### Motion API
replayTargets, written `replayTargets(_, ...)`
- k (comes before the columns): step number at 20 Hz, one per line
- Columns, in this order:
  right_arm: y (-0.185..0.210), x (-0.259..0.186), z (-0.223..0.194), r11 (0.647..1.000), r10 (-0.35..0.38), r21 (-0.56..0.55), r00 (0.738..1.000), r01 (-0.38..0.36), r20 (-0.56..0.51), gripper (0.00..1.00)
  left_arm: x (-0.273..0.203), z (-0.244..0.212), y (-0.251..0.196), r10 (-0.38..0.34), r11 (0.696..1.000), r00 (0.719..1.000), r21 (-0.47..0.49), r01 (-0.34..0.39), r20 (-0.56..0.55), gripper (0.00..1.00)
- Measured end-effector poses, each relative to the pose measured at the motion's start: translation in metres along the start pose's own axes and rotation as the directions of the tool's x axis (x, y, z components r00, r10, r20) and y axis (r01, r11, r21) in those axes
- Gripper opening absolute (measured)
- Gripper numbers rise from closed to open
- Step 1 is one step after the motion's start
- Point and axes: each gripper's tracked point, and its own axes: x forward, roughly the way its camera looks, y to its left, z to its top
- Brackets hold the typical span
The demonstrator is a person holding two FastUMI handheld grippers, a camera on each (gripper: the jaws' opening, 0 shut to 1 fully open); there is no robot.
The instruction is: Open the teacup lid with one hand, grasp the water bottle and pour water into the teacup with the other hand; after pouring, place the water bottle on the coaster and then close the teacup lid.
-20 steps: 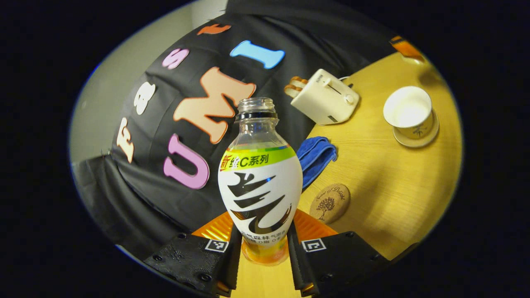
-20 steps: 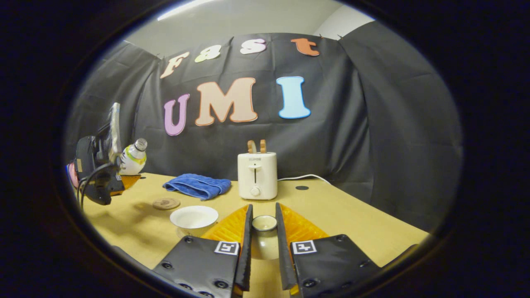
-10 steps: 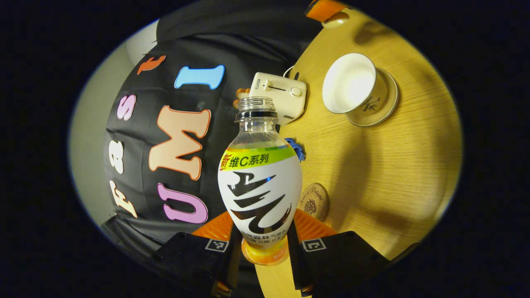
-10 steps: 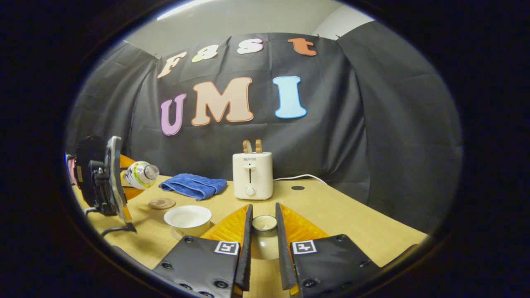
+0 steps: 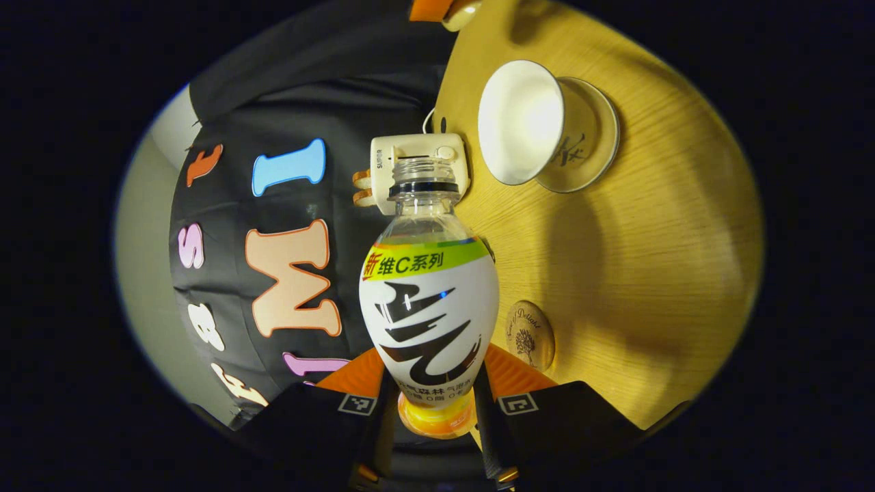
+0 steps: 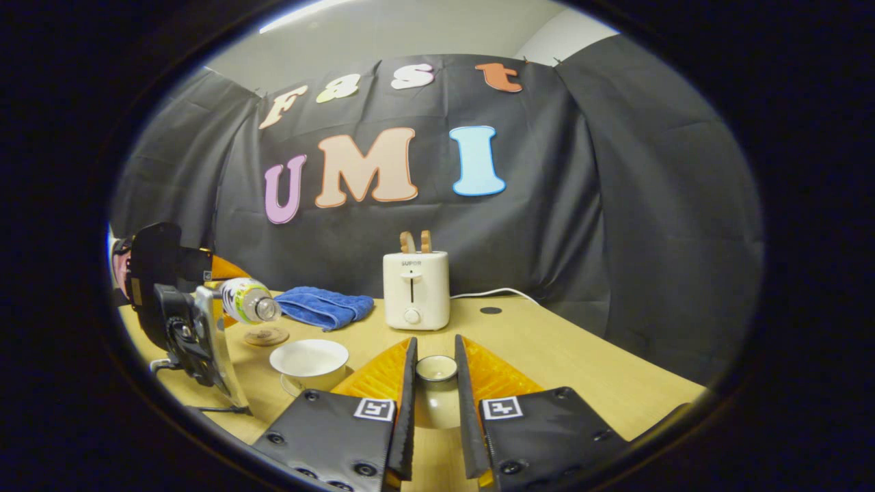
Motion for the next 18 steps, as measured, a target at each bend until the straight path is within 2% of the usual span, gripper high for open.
replayTargets(11, -0.002, 0.002, -0.001, 1.000, -0.005, 0.000, 1.000, 0.005, 0.001, 0.31, -0.003, -0.003, 0.014, -0.001, 0.981, 0.999, 0.196, 0.007, -0.032, 0.49)
replayTargets(18, -0.003, 0.002, 0.000, 1.000, -0.011, 0.000, 1.000, 0.011, 0.002, 0.31, -0.005, 0.000, 0.031, 0.022, 0.946, 0.999, 0.323, -0.011, -0.030, 0.49)
